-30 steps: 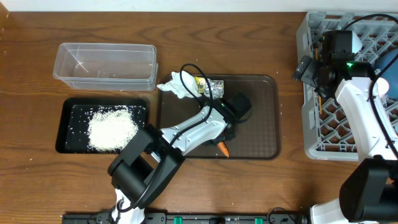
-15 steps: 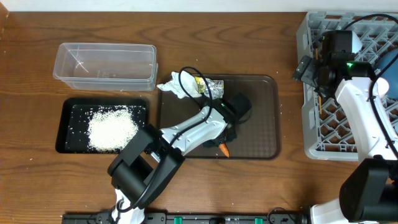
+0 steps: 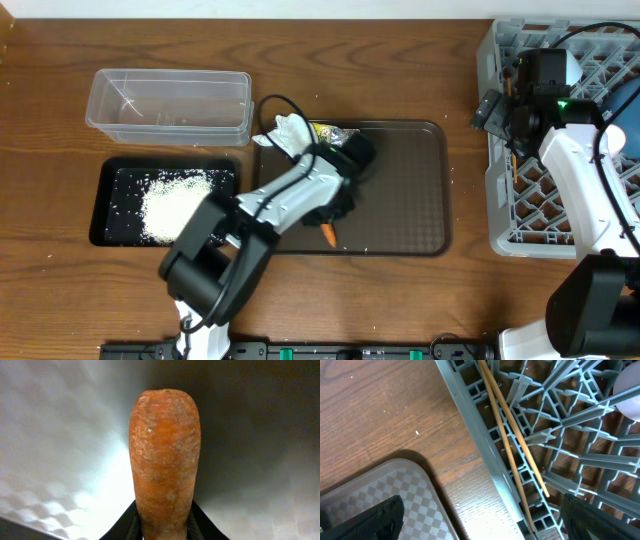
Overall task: Sort waste into correct bins and load items into the dishwasher rack
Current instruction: 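Lift the carrot with the left gripper and carry it to the black tray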
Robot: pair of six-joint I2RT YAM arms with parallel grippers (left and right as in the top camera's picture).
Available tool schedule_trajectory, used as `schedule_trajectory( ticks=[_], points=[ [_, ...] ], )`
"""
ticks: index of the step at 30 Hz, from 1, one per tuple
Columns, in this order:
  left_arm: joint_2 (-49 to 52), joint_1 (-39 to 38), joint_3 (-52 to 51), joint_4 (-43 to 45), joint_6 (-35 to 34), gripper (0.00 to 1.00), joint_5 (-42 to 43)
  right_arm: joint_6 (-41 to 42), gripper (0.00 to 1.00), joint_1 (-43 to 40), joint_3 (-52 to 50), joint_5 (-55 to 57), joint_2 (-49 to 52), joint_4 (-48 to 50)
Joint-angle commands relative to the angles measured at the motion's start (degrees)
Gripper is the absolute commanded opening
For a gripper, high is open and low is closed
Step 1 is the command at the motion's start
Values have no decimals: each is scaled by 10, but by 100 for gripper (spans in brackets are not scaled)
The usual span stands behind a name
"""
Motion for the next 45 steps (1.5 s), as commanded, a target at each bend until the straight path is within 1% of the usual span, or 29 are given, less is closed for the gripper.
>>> schedule_trajectory(
  ticks=[1, 8, 14, 18, 22, 25, 27, 28, 32, 37, 45],
  points=[
    [-41, 27, -4, -10, 19, 20, -18, 8, 99, -2, -2, 8, 0, -1],
    [-89, 70, -4, -22, 30, 19, -16, 8, 99, -2, -2, 8, 0, -1],
    [-153, 119, -4, -34, 62, 19, -16, 8, 99, -2, -2, 8, 0, -1],
    [-207, 194, -4, -51, 79, 19, -16, 8, 99, -2, -2, 8, 0, -1],
    [-238, 292, -4, -78, 79, 20, -16, 8, 99, -2, -2, 8, 0, -1],
    [-239, 363, -5, -96, 80, 20, -17, 8, 99, -2, -2, 8, 0, -1],
    [-234, 403, -9, -97, 89, 24, -19, 8, 99, -2, -2, 8, 0, -1],
    [-230, 424, -12, -97, 92, 24, -19, 8, 99, -2, -2, 8, 0, -1],
    [-214, 480, -22, -97, 94, 24, -18, 8, 99, -2, -2, 8, 0, -1],
    [-190, 515, -31, -92, 94, 24, -18, 8, 99, -2, -2, 8, 0, -1],
    [-128, 518, -50, -49, 94, 25, -18, 8, 99, -2, -2, 8, 0, -1]
  ],
)
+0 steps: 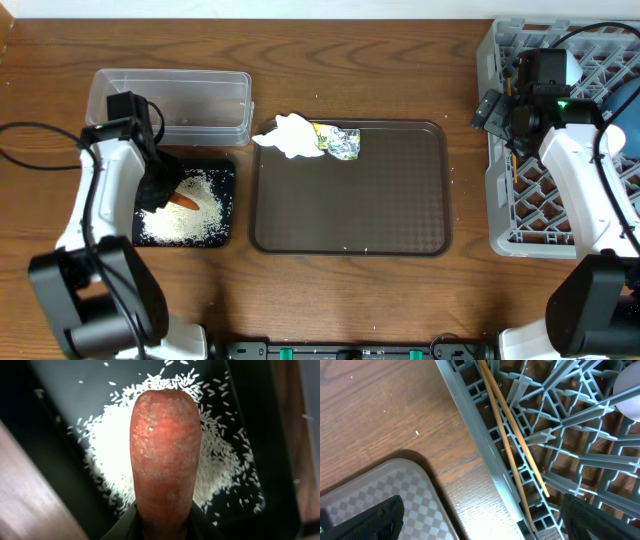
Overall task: Sort waste into correct bins and load items into the dishwasher rack
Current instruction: 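Lift the carrot with the left gripper and carry it to the black tray, then release the carrot onto the rice on the black tray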
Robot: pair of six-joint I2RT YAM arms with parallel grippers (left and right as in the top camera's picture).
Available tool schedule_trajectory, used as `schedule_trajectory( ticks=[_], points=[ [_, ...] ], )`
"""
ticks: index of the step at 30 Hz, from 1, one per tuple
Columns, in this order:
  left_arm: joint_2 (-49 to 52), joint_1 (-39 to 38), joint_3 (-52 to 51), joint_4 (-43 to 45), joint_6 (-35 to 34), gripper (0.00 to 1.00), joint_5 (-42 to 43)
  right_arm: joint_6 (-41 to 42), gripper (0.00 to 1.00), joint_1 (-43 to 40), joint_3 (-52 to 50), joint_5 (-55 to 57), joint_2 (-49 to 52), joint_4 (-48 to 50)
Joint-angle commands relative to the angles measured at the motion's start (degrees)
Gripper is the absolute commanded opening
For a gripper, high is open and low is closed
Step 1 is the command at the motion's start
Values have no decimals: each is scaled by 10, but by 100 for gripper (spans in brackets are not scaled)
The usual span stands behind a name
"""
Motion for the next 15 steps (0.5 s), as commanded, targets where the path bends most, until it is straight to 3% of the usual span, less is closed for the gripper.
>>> schedule_trajectory(
  ticks=[1, 12, 15],
  points=[
    [29, 2, -9, 8, 7, 25, -7, 8, 99, -2, -2, 8, 0, -1],
    [51, 2, -9, 20, 7, 30, -7, 8, 99, -2, -2, 8, 0, -1],
    [51, 2, -9, 21, 7, 40, -7, 8, 99, -2, -2, 8, 0, -1]
  ],
)
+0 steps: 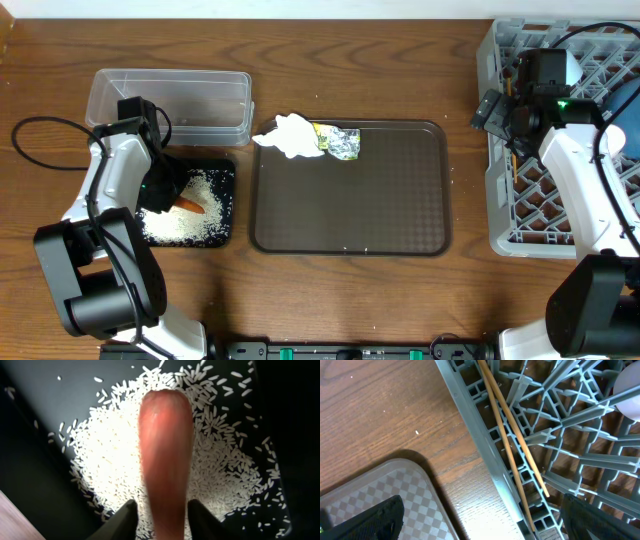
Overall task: Sort waste into correct bins and load items into the dishwasher rack
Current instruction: 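Release the carrot onto the rice on the black tray, then reach the left gripper to the foil and yellow wrappers and grasp them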
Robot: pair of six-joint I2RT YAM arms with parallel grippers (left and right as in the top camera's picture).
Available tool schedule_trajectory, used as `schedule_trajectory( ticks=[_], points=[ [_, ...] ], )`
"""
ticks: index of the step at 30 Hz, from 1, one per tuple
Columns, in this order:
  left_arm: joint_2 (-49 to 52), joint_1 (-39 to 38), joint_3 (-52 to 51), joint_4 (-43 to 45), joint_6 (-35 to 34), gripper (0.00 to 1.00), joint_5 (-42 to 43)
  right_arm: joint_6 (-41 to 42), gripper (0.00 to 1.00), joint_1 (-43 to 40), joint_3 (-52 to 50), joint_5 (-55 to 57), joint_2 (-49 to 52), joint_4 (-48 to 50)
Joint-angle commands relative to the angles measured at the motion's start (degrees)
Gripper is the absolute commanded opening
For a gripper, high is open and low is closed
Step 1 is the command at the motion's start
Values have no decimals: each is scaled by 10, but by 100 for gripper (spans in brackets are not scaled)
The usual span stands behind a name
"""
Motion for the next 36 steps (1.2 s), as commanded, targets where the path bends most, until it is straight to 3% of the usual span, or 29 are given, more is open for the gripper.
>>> schedule_trajectory(
  ticks=[1, 8, 12, 18, 23, 27, 29, 30, 36],
  points=[
    [2, 2, -2, 0, 3, 44, -7, 8, 99, -2, -2, 8, 0, -1],
    [2, 2, -2, 0, 9, 46, -6, 8, 99, -2, -2, 8, 0, -1],
    [-4, 2, 6, -12, 38, 40, 10, 8, 99, -2, -2, 8, 0, -1],
    [-56, 2, 28, -29, 145, 40, 127, 8, 99, -1, -2, 8, 0, -1],
    [-120, -4, 28, -46, 163, 43, 179, 8, 99, -1, -2, 8, 0, -1],
    [-165, -42, 28, -55, 207, 52, 213, 8, 99, -1, -2, 8, 0, -1],
    [-178, -80, 28, -60, 223, 73, 219, 8, 99, -1, -2, 8, 0, -1],
    [-181, -101, 28, -61, 227, 78, 219, 8, 99, -1, -2, 8, 0, -1],
    [-174, -266, 28, -27, 246, 88, 198, 8, 99, -1, -2, 8, 0, -1]
  ],
)
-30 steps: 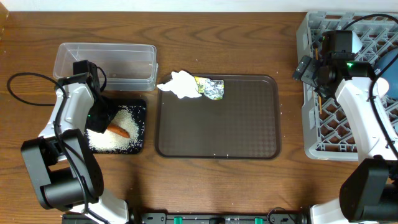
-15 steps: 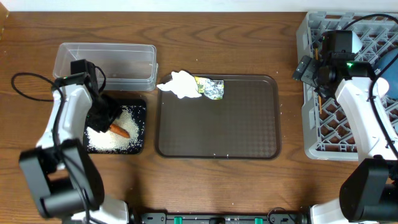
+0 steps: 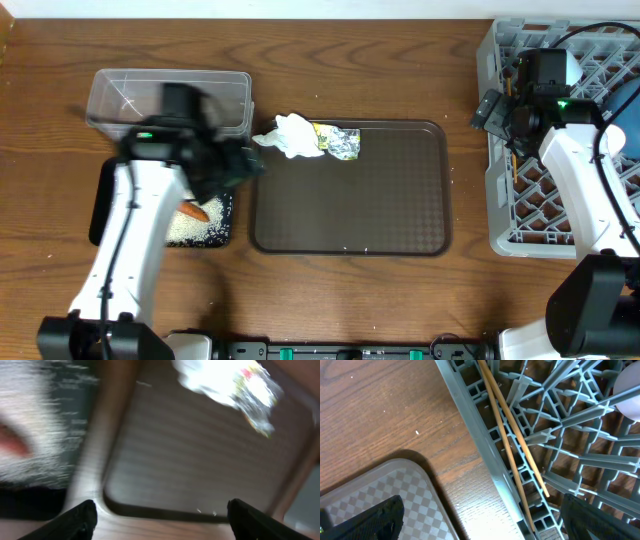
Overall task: Sort waste into correct bins and load items into the dishwasher rack
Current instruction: 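Reach the left gripper to the foil and yellow wrappers and grasp them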
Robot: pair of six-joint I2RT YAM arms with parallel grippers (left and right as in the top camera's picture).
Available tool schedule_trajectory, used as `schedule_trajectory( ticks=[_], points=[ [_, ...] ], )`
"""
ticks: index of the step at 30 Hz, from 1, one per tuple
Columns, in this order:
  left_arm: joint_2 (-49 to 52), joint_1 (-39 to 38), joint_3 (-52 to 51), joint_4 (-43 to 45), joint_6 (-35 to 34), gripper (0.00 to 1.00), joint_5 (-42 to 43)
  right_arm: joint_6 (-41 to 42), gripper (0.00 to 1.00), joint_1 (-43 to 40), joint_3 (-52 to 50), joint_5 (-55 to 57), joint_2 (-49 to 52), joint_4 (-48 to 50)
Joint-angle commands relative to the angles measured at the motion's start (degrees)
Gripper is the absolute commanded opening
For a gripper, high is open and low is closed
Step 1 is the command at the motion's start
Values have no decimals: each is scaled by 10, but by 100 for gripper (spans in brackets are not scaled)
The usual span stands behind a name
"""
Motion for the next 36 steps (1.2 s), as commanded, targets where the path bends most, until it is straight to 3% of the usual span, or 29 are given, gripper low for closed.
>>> schedule_trajectory(
  ticks=[1, 6, 10, 15, 19, 23, 26, 32, 36],
  points=[
    [5, -81, 10, 23, 20, 89, -26, 8, 99, -1, -2, 8, 0, -1],
    [18, -170, 50, 26, 30, 90, -89, 8, 99, -1, -2, 8, 0, -1],
    [55, -195, 138, -66, 84, 90, -90, 8, 99, -1, -2, 8, 0, -1],
    [134, -197, 248, -171, 91, 91, -94, 8, 99, -1, -2, 8, 0, -1],
    [169, -197, 261, -102, 90, 97, -93, 8, 99, -1, -2, 8, 0, -1],
    [179, -197, 258, -10, 91, 97, -93, 8, 99, -1, -2, 8, 0, -1],
    [190, -204, 248, 56, 129, 97, -93, 8, 99, -1, -2, 8, 0, -1],
    [247, -228, 247, 89, 162, 98, -94, 8, 99, -1, -2, 8, 0, -1],
    [303, -240, 247, 110, 103, 98, -93, 8, 99, -1, -2, 8, 0, -1]
  ],
)
